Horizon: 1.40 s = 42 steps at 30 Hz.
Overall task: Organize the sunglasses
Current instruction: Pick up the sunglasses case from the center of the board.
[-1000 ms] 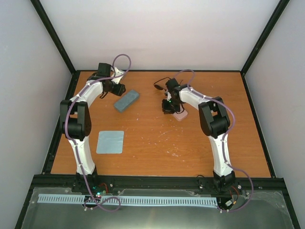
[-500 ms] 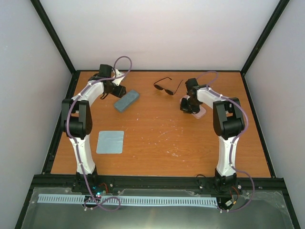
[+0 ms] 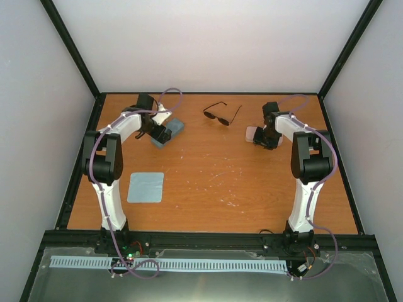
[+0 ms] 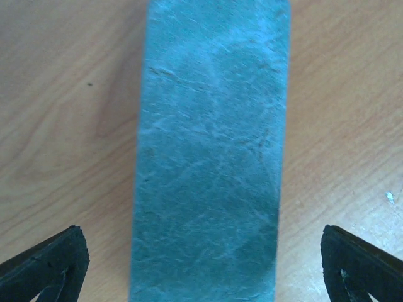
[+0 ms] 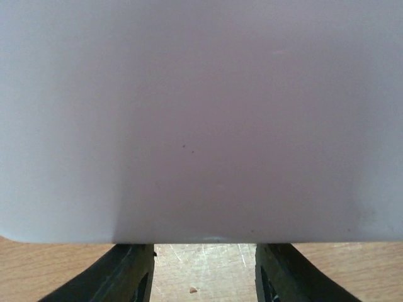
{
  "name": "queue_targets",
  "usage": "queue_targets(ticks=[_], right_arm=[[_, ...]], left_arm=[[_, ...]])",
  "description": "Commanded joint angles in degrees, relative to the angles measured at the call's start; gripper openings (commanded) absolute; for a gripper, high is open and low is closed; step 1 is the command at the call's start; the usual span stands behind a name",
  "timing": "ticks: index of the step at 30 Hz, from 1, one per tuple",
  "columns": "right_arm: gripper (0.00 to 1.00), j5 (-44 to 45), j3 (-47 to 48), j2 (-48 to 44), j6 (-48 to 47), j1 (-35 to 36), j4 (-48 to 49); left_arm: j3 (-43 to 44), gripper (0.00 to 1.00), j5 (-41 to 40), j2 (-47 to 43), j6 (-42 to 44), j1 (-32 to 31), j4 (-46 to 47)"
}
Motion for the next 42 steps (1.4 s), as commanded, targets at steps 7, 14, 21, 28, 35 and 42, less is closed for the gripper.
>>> queue_targets(ticks=[7, 14, 21, 28, 35, 42], right_arm=[[0.45, 0.0, -0.62, -1.29, -0.52, -0.09, -0.11], [0.46, -0.46, -0.6, -2.47, -0.79, -0.08, 0.17], [0.46, -1.7, -0.64, -3.05, -0.69, -0.09, 0.66], [0.46, -2.55, -0.7, -3.31, -0.94, -0.09, 0.62], [0.46, -4.5, -1.33, -4.51, -1.59, 0.0, 1.24], [0.46, -8.86, -2.56, -9.2, -3.5, 0.08, 4.0]], left_arm=[[-1.2, 1.0, -3.1, -0.29, 2.81, -3.6, 0.04], [-4.41, 0.99, -8.83, 0.08, 3.56, -3.55, 5.76], [-4.44, 0.99, -8.51, 0.77, 3.39, -3.01, 7.42], [-2.6, 0.98, -4.61, 4.87, 3.15, -1.74, 4.08], [-1.82, 0.79, 1.64, 7.03, 2.47, -0.23, 0.33], [5.13, 0.3, 19.53, 4.8, 2.61, 0.78, -9.12]])
